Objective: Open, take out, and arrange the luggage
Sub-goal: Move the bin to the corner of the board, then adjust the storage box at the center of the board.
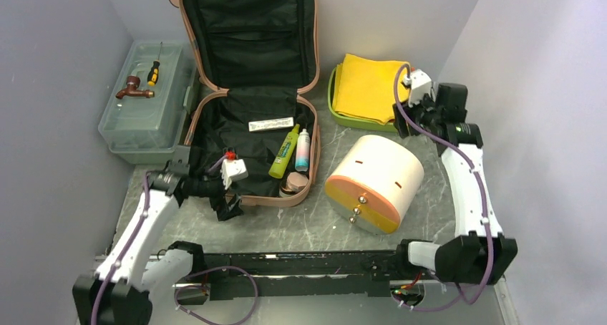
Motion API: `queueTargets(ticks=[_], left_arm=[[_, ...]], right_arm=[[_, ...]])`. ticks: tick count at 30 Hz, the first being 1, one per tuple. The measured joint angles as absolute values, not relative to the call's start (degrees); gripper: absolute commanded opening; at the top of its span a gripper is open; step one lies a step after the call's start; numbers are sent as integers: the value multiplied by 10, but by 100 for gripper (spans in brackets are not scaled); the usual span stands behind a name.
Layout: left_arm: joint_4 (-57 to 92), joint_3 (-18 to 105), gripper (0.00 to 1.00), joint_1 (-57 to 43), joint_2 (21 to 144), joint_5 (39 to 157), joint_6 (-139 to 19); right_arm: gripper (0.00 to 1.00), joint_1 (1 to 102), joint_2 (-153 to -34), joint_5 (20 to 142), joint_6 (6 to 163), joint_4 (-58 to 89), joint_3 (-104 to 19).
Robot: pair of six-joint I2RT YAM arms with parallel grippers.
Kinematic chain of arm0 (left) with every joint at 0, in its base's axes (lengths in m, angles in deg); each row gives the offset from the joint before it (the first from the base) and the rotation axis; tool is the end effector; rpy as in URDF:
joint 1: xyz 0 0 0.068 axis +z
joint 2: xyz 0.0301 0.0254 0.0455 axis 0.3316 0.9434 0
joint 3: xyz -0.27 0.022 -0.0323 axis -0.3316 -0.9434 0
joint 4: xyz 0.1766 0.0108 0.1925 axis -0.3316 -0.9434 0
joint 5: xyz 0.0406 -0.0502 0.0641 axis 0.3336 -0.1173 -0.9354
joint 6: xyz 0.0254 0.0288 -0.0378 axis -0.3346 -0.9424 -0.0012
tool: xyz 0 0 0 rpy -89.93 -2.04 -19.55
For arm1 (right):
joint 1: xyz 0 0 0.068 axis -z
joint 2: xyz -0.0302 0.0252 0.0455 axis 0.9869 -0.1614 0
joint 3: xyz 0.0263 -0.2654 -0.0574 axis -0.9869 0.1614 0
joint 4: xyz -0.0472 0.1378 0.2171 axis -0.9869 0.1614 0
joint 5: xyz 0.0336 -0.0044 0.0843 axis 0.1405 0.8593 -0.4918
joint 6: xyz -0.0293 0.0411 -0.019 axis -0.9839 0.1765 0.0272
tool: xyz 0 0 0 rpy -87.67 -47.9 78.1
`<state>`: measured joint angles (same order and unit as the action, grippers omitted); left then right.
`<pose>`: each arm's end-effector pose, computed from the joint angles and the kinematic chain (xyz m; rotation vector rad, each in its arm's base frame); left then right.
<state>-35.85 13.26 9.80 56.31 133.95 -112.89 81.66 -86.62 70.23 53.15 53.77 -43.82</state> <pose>0.1447 -0.0495 0.2584 1.2404 1.9735 -0.7208 0.2765 0.0065 0.3760 -0.6062 2.0796 0.0936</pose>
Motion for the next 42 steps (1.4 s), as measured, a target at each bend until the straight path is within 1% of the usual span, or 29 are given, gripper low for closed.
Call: queueTargets(ticks=[3,5,8,12,15,20,24,29,35,39,42], left_arm=[[-374,185,100,80,655,1347,-1146],[-378,236,99,44,722,1334,-1147],[-366,330,99,-54,828,1290,-1136],[-336,434,99,-166,939,1257,-1105],[-321,506,99,-215,1006,1255,-1080],[-290,619,99,-267,1113,1235,-1023],[-273,680,100,-290,1180,1191,-980],[-250,727,99,-293,1228,1132,-944],[-222,808,99,-295,1308,1077,-894],[-226,817,100,-294,1308,1072,-879],[-229,796,100,-284,1270,1092,-884]], right_arm=[[64,860,-806,689,532,518,-361],[64,866,-796,679,531,500,-326],[64,872,-799,667,525,495,-301],[65,876,-795,659,521,521,-258],[65,883,-776,655,521,527,-232],[66,901,-748,651,520,528,-227],[66,926,-747,652,517,525,-227],[67,960,-735,655,516,521,-226],[67,965,-733,667,530,521,-224],[67,984,-734,671,537,521,-224],[67,1001,-734,671,541,521,-222]])
